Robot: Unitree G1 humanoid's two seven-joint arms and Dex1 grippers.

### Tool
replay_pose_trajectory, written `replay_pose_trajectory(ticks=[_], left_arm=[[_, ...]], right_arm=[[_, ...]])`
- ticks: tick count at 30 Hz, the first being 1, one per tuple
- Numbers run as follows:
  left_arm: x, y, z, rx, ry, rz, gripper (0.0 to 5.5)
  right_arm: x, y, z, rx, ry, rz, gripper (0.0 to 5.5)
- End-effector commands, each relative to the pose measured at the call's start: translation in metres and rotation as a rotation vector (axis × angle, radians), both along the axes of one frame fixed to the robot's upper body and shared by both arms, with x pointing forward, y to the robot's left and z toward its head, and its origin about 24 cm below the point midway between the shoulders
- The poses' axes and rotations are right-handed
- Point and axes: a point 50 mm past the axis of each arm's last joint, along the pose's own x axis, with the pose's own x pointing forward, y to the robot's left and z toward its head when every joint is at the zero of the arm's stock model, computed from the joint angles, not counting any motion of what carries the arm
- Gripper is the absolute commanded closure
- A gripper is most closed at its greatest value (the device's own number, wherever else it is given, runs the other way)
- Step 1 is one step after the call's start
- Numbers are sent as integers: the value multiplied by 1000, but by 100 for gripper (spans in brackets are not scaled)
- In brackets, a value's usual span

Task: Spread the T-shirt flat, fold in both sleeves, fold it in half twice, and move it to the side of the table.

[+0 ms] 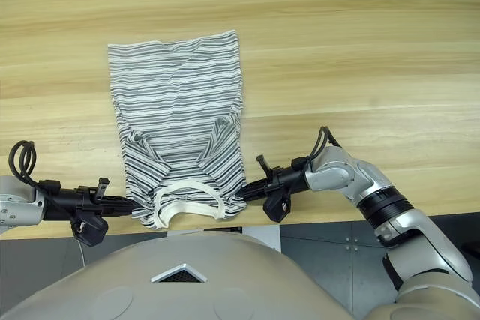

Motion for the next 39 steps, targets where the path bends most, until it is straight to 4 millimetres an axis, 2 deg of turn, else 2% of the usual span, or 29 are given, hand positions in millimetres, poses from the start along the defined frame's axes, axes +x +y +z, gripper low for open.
replay_pose_trajectory(ticks=[1, 6, 8, 12, 16, 20, 23, 27, 33, 36, 39], left_arm=[[0, 0, -1, 13, 5, -14, 539], [8, -5, 1, -25, 11, 65, 539], [12, -11, 7, -69, 69, 133, 539], [24, -4, 27, -50, 187, 220, 539], [30, 0, 46, -78, 253, 143, 539], [35, -4, 53, -137, 299, 109, 539], [35, -8, 56, -130, 312, 60, 539], [32, -14, 65, -148, 337, 14, 539], [31, -11, 77, -170, 367, -38, 539], [41, -11, 76, -186, 294, 11, 539], [56, -10, 72, -203, 249, 92, 539]], right_arm=[[1, -7, -5, -66, 14, -17, 540], [4, -6, 2, -26, 56, -79, 540], [13, -11, 11, -53, 159, -166, 540], [27, -17, 36, -48, 369, -271, 540], [38, -21, 72, -5, 567, -274, 540], [40, -21, 84, 16, 663, -234, 540], [31, -23, 90, 10, 738, -214, 540], [20, -26, 88, -40, 814, -216, 540], [7, -29, 91, -64, 892, -210, 540], [12, -23, 94, -30, 860, -231, 540], [30, -15, 95, 20, 794, -317, 540]])
